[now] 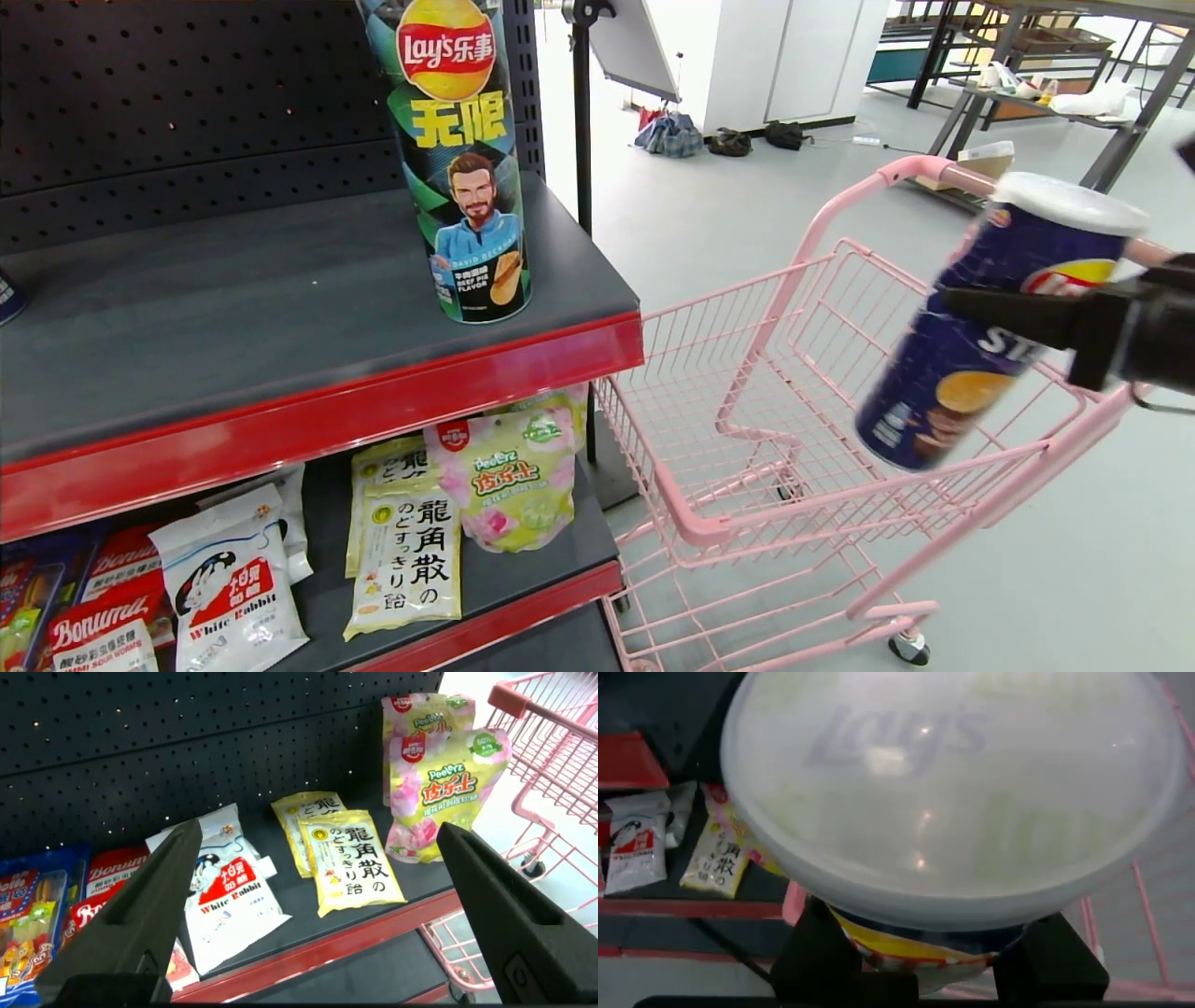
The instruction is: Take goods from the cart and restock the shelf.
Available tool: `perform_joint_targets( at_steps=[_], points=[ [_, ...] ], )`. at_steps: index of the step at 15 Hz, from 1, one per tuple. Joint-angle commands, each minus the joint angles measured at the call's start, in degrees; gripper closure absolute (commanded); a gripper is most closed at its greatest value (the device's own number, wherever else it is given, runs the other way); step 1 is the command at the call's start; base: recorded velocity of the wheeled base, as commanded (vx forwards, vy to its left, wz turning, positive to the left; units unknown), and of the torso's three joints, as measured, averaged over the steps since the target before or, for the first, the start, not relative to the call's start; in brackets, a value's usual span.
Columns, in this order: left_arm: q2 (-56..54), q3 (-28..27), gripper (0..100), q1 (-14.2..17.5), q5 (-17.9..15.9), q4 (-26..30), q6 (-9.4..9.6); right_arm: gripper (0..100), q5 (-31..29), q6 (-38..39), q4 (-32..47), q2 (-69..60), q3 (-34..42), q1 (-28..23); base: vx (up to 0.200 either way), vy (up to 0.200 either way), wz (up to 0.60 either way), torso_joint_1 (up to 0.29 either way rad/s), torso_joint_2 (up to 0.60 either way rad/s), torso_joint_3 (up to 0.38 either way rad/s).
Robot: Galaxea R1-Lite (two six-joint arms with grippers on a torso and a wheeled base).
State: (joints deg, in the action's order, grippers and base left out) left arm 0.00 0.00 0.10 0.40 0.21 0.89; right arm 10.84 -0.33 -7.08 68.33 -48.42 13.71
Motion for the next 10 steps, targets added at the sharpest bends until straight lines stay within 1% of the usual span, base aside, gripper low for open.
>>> perform_joint_targets(
  at_steps=[1, 2, 3, 4, 6, 10],
  points=[
    [0.0, 0.0, 0, 0.08, 0.04, -0.03, -0.01, 100, -2.93, -3.1, 24.22, -28.51, 1.66, -6.33, 0.0, 0.0, 0.0, 0.0, 0.0, 0.0],
    [0.0, 0.0, 0, -0.01, 0.04, 0.06, -0.01, 100, -3.28, -3.01, 26.33, -31.77, 2.81, -6.6, 0.0, 0.0, 0.0, 0.0, 0.0, 0.0],
    [0.0, 0.0, 0, -0.01, 0.04, 0.06, -0.01, 100, -5.21, -3.1, 31.87, -36.95, 3.68, -8.09, 0.0, 0.0, 0.0, 0.0, 0.0, 0.0],
    [0.0, 0.0, 0, -0.01, 0.04, -0.03, -0.01, 100, -6.71, -3.01, 35.12, -39.41, 3.68, -8.62, 0.0, 0.0, 0.0, 0.0, 0.0, 0.0],
    [0.0, 0.0, 0, -0.01, 0.04, -0.03, -0.01, 100, -8.9, -3.63, 35.56, -40.29, 4.21, -8.62, 0.0, 0.0, 0.0, 0.0, 0.0, 0.0],
    [0.0, 0.0, 0, -0.01, 0.04, -0.03, 0.16, 100, -9.61, -4.5, 35.38, -40.47, 5.71, -8.44, 0.0, 0.0, 0.0, 0.0, 0.0, 0.0]
  ],
)
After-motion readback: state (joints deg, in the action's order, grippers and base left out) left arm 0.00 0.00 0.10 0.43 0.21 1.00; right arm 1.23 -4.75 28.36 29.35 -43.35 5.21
